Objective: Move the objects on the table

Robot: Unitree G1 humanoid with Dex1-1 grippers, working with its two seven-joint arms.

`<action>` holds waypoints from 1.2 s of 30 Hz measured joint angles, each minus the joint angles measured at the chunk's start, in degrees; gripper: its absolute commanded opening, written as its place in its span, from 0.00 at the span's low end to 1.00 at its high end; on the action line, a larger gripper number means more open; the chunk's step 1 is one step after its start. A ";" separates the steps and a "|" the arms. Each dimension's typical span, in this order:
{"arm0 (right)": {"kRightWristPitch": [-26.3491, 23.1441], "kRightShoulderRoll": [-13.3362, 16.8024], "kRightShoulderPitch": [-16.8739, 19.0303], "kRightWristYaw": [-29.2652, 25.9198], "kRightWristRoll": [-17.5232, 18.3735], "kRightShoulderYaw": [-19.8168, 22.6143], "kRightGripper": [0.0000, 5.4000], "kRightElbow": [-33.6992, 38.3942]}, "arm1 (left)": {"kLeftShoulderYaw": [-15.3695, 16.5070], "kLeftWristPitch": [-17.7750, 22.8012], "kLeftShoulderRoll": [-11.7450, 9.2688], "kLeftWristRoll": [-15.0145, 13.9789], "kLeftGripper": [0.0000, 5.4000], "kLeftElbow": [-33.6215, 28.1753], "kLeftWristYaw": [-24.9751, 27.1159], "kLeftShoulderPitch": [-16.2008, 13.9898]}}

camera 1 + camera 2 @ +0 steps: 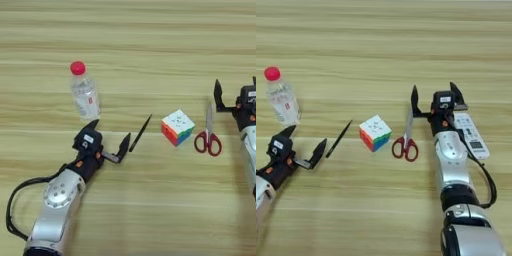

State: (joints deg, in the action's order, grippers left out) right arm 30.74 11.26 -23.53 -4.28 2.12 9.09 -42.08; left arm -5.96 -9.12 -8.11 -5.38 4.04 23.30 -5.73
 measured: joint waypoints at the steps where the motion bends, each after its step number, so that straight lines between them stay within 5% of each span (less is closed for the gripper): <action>1: 0.00 -0.01 -0.03 0.03 -0.01 -0.02 0.99 -0.22 | -0.38 0.01 0.07 0.01 1.00 -0.27 0.22 0.10; 18: -0.01 -0.15 -0.15 0.14 -0.13 -0.76 0.99 -0.72 | -10.21 2.02 0.84 1.95 1.00 -1.04 4.29 4.34; 36: -0.04 -0.34 -0.15 0.21 -0.19 -0.97 0.99 -0.65 | -11.16 -0.26 1.97 3.01 1.00 10.85 4.47 9.77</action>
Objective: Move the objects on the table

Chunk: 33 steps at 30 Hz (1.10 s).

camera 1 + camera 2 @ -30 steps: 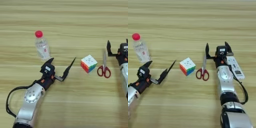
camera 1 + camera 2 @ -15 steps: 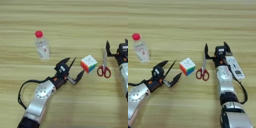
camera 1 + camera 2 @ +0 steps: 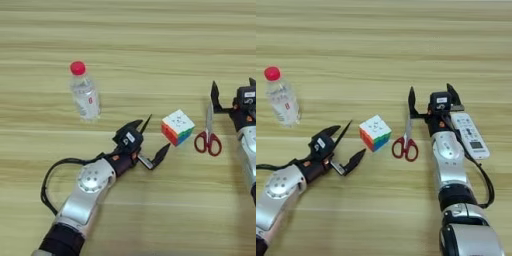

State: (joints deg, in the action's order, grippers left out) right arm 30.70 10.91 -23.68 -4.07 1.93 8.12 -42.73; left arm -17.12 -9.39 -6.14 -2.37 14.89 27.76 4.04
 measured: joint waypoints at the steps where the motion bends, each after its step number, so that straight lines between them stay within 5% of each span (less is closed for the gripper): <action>1: 0.00 0.00 0.00 0.00 0.00 0.00 0.99 0.01 | -0.03 -0.01 0.03 0.06 1.00 0.15 0.00 0.12; 18: -0.17 -0.39 0.00 -0.04 0.11 -0.06 0.99 0.17 | -3.92 -0.34 1.07 2.26 1.00 0.82 0.75 1.18; 33: -0.23 -0.49 0.00 -0.03 0.13 -0.02 0.99 0.81 | -4.01 -1.01 1.57 3.52 1.00 3.78 -0.05 3.60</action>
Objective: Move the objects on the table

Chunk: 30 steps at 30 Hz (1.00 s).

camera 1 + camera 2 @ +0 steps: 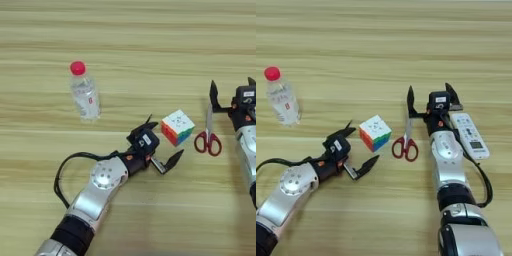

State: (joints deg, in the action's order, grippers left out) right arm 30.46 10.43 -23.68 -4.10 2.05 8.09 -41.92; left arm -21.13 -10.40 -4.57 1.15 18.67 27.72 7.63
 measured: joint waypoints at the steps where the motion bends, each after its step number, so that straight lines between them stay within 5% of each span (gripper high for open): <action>1: -0.01 0.00 0.00 0.00 0.00 0.00 0.99 0.00 | 0.12 -0.12 0.05 0.11 1.00 0.26 -0.09 0.21; 18: -0.14 -0.18 0.01 0.01 0.00 -0.03 0.99 0.68 | 0.49 -1.27 1.86 1.24 1.00 4.96 -0.89 3.00; 30: -1.15 -0.49 0.03 0.01 -0.03 -0.11 0.99 1.56 | 0.77 -1.74 3.88 1.97 1.00 10.98 -2.10 7.66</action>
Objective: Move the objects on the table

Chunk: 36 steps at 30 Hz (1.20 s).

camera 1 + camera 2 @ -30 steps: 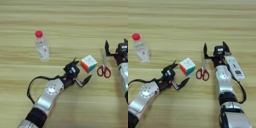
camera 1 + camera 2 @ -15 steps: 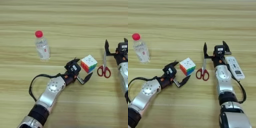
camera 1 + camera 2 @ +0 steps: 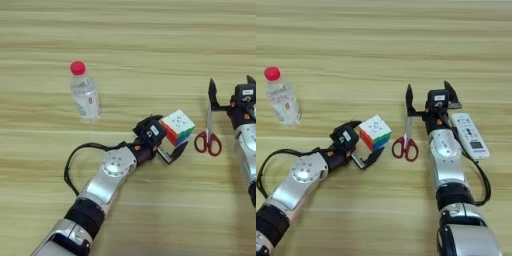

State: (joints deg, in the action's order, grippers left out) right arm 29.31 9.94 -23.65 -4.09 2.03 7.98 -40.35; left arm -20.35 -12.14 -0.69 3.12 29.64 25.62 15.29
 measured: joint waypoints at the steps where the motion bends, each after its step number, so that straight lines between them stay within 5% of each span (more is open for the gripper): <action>1: -0.02 -0.01 0.00 0.00 0.00 -0.03 0.99 0.01 | 0.01 -0.06 0.06 0.07 1.00 0.38 -0.02 0.20; 18: -0.08 -0.22 0.04 0.01 -0.02 -0.53 0.99 0.26 | 2.16 -2.35 2.24 0.94 1.00 8.17 -0.73 4.69; 36: -0.18 -0.22 0.10 0.04 0.00 -0.53 1.00 1.16 | 3.44 -4.01 2.86 0.91 0.68 9.32 0.24 4.99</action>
State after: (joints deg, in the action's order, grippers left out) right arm 29.13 9.72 -23.55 -4.05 2.02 7.45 -39.19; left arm -16.91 -16.15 2.17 4.03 38.96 25.86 20.28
